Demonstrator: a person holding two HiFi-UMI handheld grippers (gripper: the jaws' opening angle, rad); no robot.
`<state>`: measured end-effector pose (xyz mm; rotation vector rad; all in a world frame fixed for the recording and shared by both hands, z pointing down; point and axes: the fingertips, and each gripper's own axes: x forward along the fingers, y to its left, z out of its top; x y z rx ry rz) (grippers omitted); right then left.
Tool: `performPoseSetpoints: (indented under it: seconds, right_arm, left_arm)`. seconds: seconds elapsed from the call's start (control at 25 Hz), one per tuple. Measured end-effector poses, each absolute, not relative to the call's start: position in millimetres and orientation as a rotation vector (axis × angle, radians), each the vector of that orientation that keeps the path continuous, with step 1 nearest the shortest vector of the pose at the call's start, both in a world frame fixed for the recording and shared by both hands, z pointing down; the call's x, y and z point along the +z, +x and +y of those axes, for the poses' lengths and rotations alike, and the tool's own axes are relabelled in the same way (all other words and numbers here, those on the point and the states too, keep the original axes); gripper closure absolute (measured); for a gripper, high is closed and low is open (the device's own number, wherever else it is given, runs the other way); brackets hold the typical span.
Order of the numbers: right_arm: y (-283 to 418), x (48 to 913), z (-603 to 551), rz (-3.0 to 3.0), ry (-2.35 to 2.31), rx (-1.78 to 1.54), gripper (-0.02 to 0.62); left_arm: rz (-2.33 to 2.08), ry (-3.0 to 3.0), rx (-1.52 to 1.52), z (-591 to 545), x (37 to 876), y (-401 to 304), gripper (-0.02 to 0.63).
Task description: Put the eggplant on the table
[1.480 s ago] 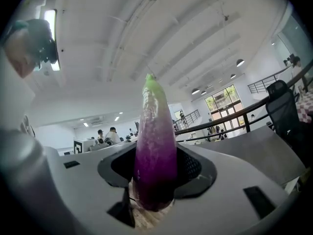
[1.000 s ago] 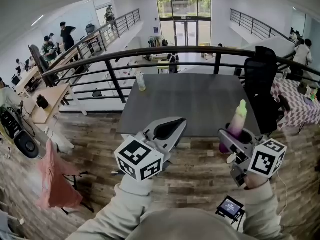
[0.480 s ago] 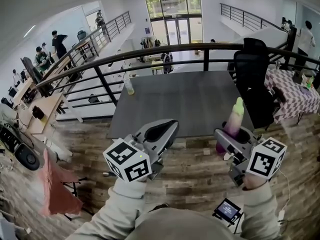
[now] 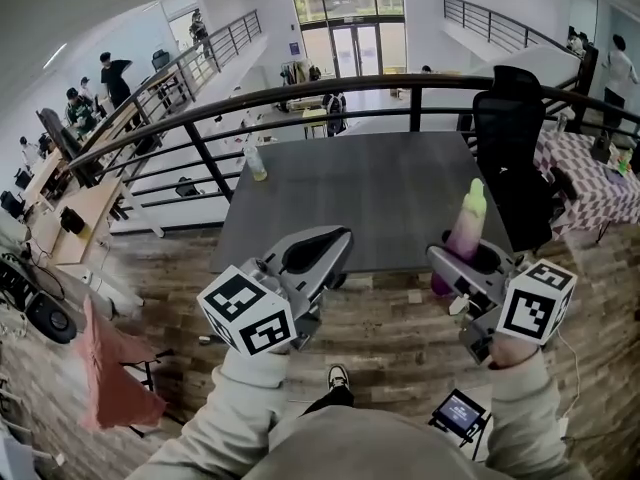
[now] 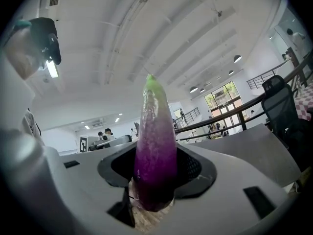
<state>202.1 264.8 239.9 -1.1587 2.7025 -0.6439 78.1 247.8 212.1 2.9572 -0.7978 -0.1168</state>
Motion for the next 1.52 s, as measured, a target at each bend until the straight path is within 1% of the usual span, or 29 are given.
performPoseSetpoints:
  seconds: [0.28, 0.84, 1.24, 1.52]
  right_arm:
    - [196, 238, 214, 2.719, -1.185, -0.648, 0.382]
    - [147, 245, 79, 2.751, -1.251, -0.674, 0.382]
    - [129, 255, 24, 2.716, -1.370, -0.682, 0.382]
    - [111, 268, 3, 2.733, -1.335, -0.726, 0.382]
  left_arm:
    - [-0.784, 2.963, -0.130, 196, 212, 73, 0.600]
    - [-0.744, 2.940, -0.170, 47, 222, 30, 0.600]
    - [-0.593, 2.967, -0.160, -9, 239, 23, 0.600]
    - [-0.600, 2.944, -0.148, -24, 253, 7, 0.600]
